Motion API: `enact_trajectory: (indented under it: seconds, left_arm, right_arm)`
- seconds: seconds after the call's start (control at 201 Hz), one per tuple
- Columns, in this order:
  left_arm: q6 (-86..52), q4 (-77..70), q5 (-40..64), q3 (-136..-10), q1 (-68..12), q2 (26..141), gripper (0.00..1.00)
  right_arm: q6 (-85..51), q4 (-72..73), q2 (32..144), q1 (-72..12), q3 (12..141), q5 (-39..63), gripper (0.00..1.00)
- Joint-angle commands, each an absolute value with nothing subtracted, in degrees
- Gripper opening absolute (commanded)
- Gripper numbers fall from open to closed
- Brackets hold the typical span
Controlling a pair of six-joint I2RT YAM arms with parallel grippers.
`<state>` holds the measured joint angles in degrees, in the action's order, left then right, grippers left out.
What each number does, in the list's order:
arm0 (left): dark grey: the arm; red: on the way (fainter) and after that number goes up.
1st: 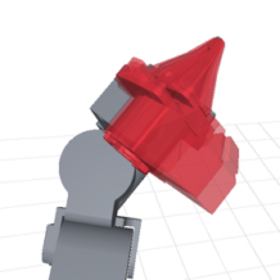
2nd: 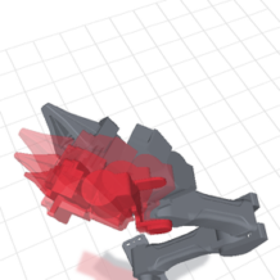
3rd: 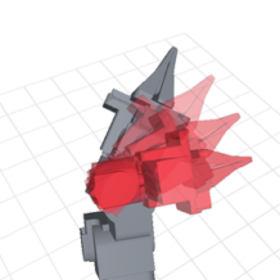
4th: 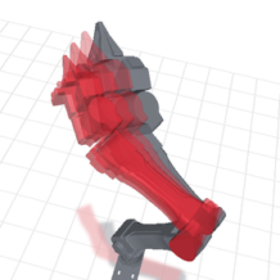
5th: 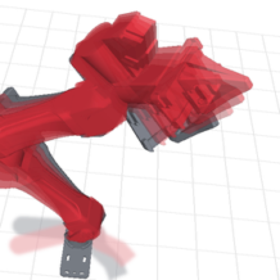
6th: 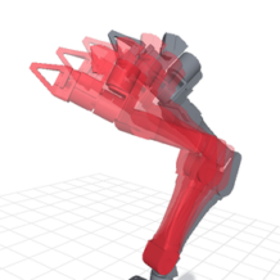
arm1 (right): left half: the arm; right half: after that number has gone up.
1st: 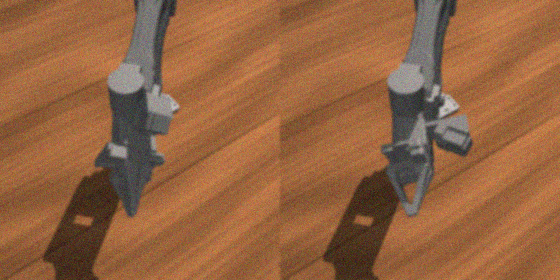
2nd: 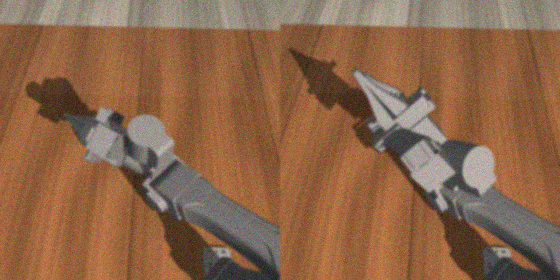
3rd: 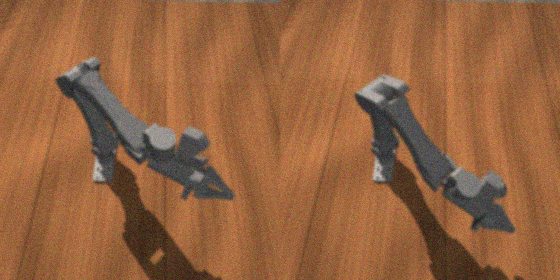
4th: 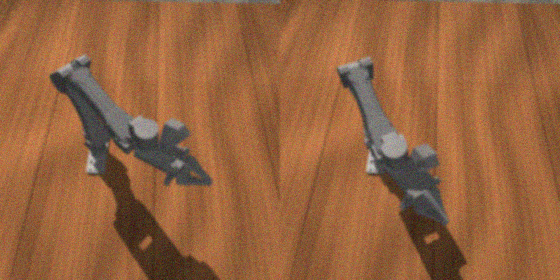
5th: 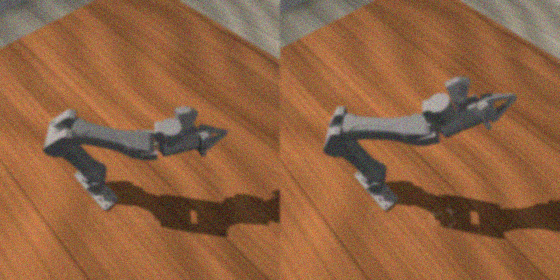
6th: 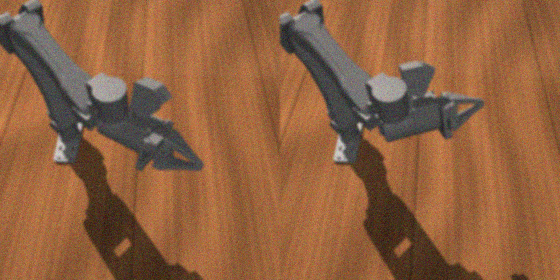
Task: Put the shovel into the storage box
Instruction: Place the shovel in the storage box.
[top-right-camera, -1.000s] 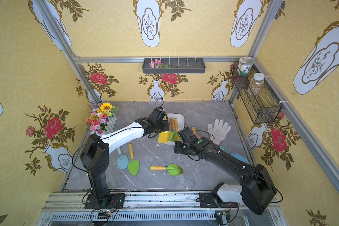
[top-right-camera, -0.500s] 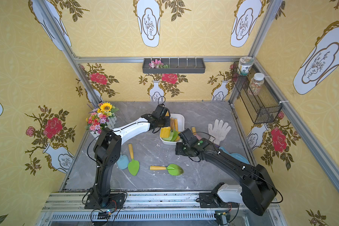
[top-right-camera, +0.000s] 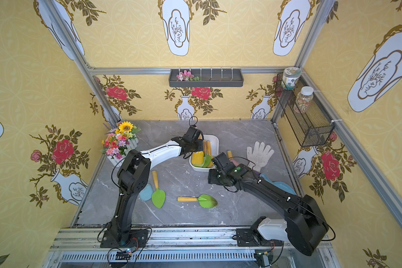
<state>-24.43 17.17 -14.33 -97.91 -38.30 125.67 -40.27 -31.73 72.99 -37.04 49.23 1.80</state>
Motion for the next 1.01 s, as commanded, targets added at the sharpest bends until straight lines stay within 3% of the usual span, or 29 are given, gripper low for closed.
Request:
enact_trajectory:
  seconds: [0.0, 0.214, 0.373, 1.001]
  left_arm:
    - [-24.1, 15.2, -15.6, -97.6, -38.3, 126.3, 0.26]
    - [-23.9, 15.4, -15.6, -97.3, -38.3, 126.6, 0.3]
    - [-23.9, 15.9, -15.5, -97.1, -38.3, 126.0, 0.44]
    - [-25.7, 14.4, -11.0, -86.7, -39.6, 113.1, 0.47]
  right_arm:
    - [-40.3, -32.2, 72.7, -37.0, 49.0, 1.3, 0.68]
    - [-40.3, -32.3, 72.7, -37.0, 49.2, 1.2, 0.68]
    - [-40.4, -32.4, 72.7, -36.9, 49.1, 1.2, 0.68]
    - [-38.8, -33.9, 73.6, -36.6, 52.6, 0.6, 0.7]
